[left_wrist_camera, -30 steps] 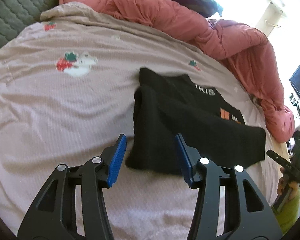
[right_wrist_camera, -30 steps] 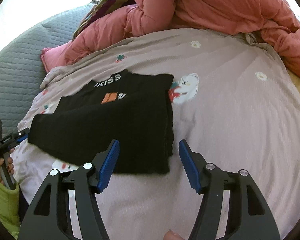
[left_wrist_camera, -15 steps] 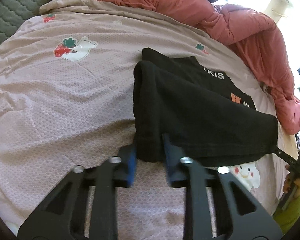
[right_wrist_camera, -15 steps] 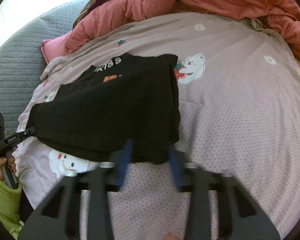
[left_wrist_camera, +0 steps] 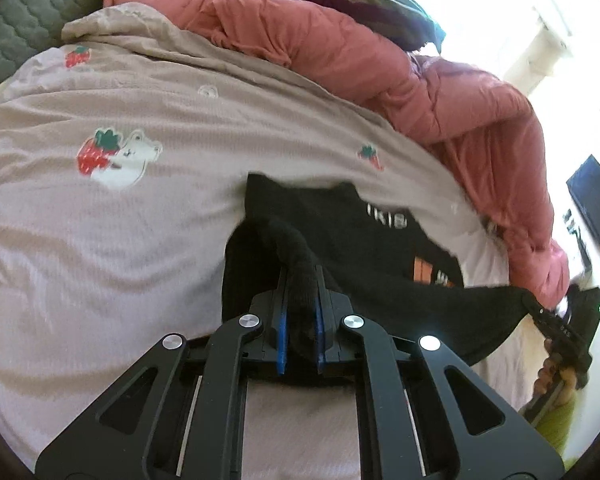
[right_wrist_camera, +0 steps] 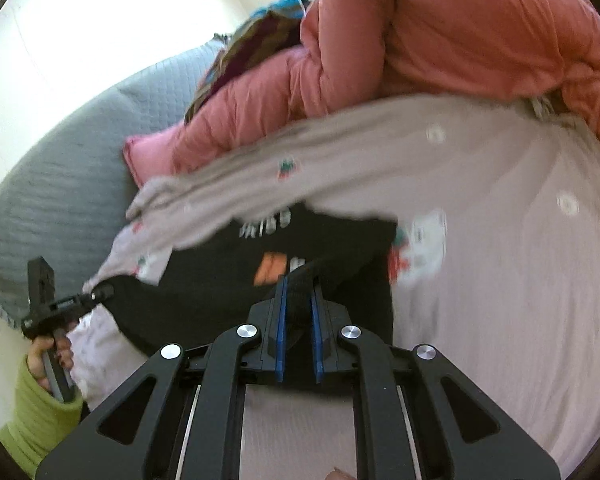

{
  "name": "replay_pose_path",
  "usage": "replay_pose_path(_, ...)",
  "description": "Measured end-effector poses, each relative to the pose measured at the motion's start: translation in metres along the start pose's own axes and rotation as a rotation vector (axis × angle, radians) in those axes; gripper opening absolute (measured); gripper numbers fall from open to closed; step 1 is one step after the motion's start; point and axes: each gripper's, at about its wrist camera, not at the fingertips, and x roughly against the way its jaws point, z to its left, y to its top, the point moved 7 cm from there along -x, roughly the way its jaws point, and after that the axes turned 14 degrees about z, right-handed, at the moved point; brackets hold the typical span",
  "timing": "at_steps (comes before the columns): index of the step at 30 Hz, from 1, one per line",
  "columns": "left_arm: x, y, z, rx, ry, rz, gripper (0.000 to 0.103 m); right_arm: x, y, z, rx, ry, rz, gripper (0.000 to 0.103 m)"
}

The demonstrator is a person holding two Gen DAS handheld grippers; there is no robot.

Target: Fold small clothes

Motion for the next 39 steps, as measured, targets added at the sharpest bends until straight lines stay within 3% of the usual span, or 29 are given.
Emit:
replay_pose_path(5, -0.018, 0.036, 0.011, 0.060, 0.005, 0.010, 0.004, -0.023, 0.039, -0.024, -0.079, -0.004, -0.003, 0.009)
replay_pose_path(13, -0.071, 0.076, 0.031, 0.137, 0.013, 0.067, 0.005, -0.078, 0.055, -0.066, -0.203, -0.043, 0.079, 0.009)
replay_pose_path(16, -0.082, 0.082, 0.043, 0.180, -0.015, 0.070, 0.014, -0.094, 0.055, -0.077, -0.236, -0.056, 0.107, 0.011)
replay_pose_path(18, -0.078, 0.084, 0.050, 0.202, -0.036, 0.037, 0.030, -0.098, 0.056, -0.086, -0.266, -0.074, 0.103, 0.021)
replay_pose_path(20, -0.065, 0.086, 0.055, 0.208, -0.060, -0.012, 0.031, -0.095, 0.058, -0.093, -0.283, -0.084, 0.082, 0.036)
replay_pose_path(21, -0.056, 0.085, 0.057, 0.203, -0.052, -0.039, 0.031, -0.090, 0.058, -0.095, -0.289, -0.095, 0.065, 0.038)
replay_pose_path(24, -0.037, 0.076, 0.048, 0.113, 0.015, -0.080, 0.031, -0.074, 0.059, -0.088, -0.235, -0.153, 0.019, 0.038)
replay_pose_path(27, -0.032, 0.053, 0.027, -0.029, 0.103, -0.088, 0.031, -0.055, 0.048, -0.055, -0.057, -0.242, -0.026, 0.038)
replay_pose_path(29, -0.036, 0.035, 0.017, -0.099, 0.133, -0.068, 0.031, -0.054, 0.036, -0.033, 0.041, -0.257, -0.014, 0.038)
replay_pose_path(34, -0.074, 0.001, -0.016, -0.279, 0.221, 0.045, 0.031, -0.088, -0.002, 0.013, 0.230, -0.234, 0.133, 0.038)
replay_pose_path(39, -0.101, 0.005, -0.036, -0.350, 0.273, 0.072, 0.031, -0.130, -0.010, 0.033, 0.329, -0.251, 0.239, 0.038)
